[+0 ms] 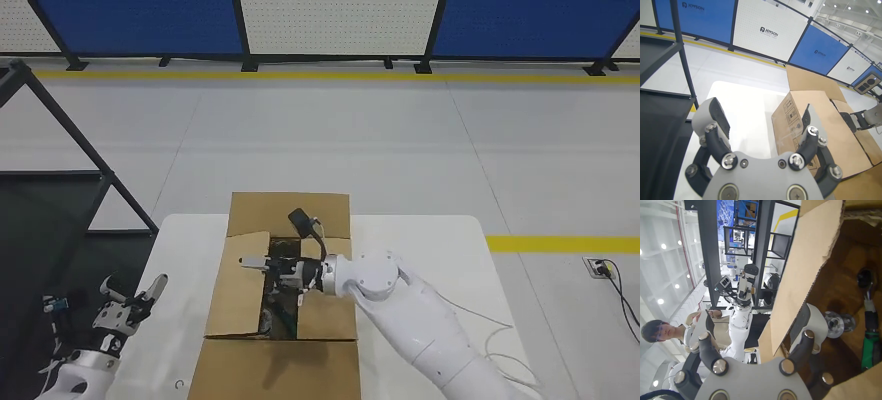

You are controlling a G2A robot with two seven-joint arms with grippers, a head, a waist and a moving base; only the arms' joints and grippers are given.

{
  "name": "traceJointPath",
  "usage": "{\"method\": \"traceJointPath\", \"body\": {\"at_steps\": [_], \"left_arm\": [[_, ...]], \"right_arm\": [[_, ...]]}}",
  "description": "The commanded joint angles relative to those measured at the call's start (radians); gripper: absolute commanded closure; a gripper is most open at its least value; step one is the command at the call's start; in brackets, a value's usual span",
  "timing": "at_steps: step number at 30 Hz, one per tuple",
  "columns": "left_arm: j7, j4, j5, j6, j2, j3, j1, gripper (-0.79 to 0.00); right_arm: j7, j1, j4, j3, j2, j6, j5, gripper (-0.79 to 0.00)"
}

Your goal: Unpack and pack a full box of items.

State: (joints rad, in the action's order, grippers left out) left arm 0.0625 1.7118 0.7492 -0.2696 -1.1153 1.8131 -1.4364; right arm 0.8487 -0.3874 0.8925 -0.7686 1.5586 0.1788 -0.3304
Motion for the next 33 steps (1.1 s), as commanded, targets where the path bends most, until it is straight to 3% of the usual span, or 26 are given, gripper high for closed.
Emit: {"method": "traceJointPath", "body": {"at_steps": [1, 9, 17, 28, 33], "left_arm": [[-0.017, 0.003, -0.019, 0.013, -0.002, 0.009, -0.002, -0.785], [-0.050, 0.033, -0.079, 0.024, -0.004, 0.058, -0.032, -0.785], [-0.069, 0.047, -0.136, 0.055, -0.009, 0.102, -0.069, -0.785], [-0.069, 0.047, -0.136, 0.055, -0.009, 0.102, -0.069, -0.785], [-0.055, 0.066, -0.144, 0.055, -0.010, 0.102, -0.069, -0.785]], "right_arm": [[0.000, 0.000, 0.012, 0.000, 0.006, 0.026, -0.010, -0.785], [-0.018, 0.022, 0.020, 0.036, 0.048, 0.103, -0.059, -0.785], [-0.129, 0.047, -0.071, 0.100, 0.130, 0.195, -0.159, -0.785], [-0.129, 0.047, -0.071, 0.100, 0.130, 0.195, -0.159, -0.785], [-0.127, 0.027, -0.031, 0.119, 0.134, 0.124, -0.108, -0.785]]}}
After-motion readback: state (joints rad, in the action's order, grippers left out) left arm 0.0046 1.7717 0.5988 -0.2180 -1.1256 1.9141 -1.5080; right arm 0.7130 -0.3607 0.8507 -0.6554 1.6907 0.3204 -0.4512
